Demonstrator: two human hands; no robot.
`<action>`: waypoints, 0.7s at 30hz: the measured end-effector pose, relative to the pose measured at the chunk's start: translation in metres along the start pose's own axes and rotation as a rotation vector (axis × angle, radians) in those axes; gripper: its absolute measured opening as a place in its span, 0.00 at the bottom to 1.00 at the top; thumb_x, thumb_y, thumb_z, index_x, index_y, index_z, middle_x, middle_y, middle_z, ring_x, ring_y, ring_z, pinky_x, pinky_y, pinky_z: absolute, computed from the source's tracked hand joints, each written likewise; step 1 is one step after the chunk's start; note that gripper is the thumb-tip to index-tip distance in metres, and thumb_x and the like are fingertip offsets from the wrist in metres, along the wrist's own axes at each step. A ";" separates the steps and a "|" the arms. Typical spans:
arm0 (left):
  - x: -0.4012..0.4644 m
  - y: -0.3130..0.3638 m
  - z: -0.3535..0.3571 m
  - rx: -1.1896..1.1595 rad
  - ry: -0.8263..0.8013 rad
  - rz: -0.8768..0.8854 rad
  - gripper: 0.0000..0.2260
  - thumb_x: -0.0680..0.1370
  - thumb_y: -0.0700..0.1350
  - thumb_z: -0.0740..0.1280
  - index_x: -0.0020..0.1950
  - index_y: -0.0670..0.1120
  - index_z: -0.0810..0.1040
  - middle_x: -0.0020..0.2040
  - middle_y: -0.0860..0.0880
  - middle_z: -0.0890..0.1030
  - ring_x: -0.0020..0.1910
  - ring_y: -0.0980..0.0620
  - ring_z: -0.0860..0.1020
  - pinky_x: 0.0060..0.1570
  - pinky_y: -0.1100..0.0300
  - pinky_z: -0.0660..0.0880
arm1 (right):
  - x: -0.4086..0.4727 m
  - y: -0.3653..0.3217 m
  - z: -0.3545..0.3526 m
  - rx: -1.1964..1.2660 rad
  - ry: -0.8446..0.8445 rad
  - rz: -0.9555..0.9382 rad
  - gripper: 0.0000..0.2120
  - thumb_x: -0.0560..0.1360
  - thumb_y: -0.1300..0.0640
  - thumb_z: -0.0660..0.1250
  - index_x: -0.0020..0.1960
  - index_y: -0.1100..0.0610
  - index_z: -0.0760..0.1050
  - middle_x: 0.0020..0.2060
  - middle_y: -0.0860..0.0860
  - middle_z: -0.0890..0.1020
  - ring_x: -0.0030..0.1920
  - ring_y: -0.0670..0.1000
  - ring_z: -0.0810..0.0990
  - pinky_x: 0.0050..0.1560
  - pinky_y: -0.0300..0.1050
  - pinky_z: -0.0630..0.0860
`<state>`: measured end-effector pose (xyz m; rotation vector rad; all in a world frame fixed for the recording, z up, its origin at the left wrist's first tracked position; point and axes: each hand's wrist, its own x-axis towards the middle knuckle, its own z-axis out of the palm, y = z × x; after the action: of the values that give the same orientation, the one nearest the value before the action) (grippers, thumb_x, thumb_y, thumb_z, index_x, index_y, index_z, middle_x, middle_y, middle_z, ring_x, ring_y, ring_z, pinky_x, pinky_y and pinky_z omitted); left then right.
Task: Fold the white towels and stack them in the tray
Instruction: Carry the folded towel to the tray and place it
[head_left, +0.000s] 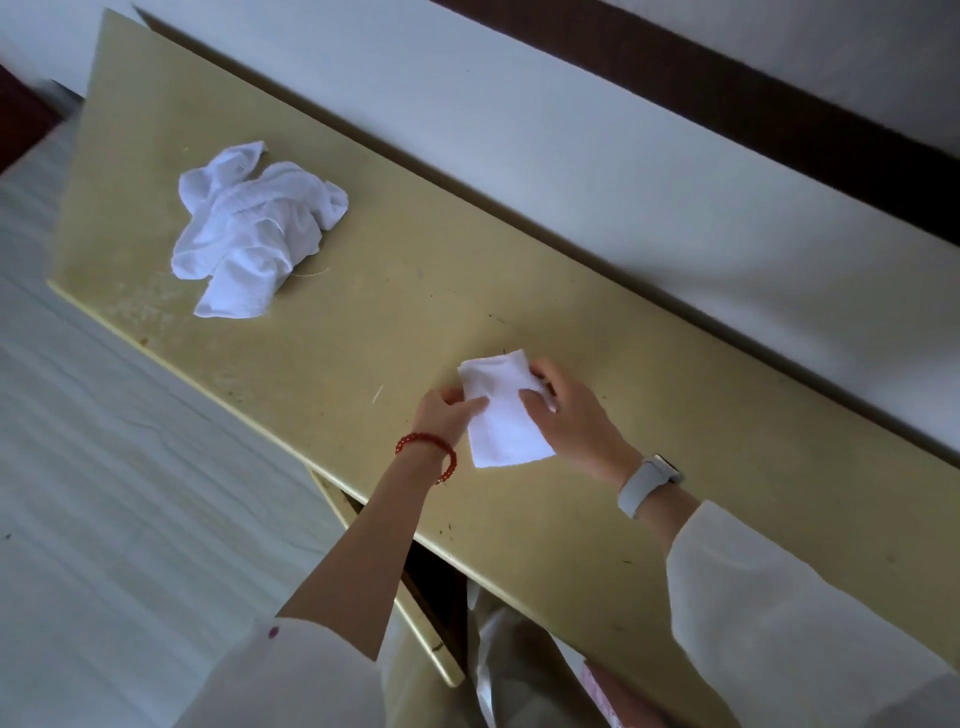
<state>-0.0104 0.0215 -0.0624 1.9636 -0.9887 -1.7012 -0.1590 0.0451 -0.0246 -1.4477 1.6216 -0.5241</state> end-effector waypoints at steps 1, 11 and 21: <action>-0.004 0.002 -0.004 -0.159 -0.012 0.003 0.07 0.76 0.42 0.65 0.48 0.39 0.77 0.29 0.51 0.71 0.31 0.52 0.68 0.32 0.63 0.63 | -0.001 -0.010 -0.006 -0.035 -0.062 -0.073 0.07 0.77 0.61 0.59 0.54 0.59 0.71 0.34 0.40 0.70 0.34 0.42 0.69 0.33 0.31 0.64; -0.062 0.022 -0.108 -0.962 -0.248 0.008 0.34 0.74 0.70 0.49 0.52 0.46 0.83 0.52 0.47 0.81 0.54 0.47 0.77 0.53 0.54 0.74 | 0.018 -0.104 -0.005 0.239 -0.003 -0.123 0.05 0.76 0.63 0.61 0.42 0.55 0.70 0.30 0.45 0.69 0.28 0.39 0.67 0.29 0.31 0.63; -0.146 -0.034 -0.250 -0.086 0.702 0.328 0.11 0.81 0.50 0.56 0.43 0.43 0.68 0.32 0.52 0.70 0.34 0.49 0.68 0.30 0.60 0.63 | -0.019 -0.224 0.152 0.134 -0.015 -0.321 0.07 0.79 0.57 0.56 0.46 0.58 0.70 0.31 0.45 0.70 0.32 0.45 0.68 0.32 0.39 0.63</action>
<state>0.2345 0.1051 0.0713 1.9762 -0.8750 -0.7676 0.0927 0.0459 0.0770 -1.6134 1.3213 -0.7859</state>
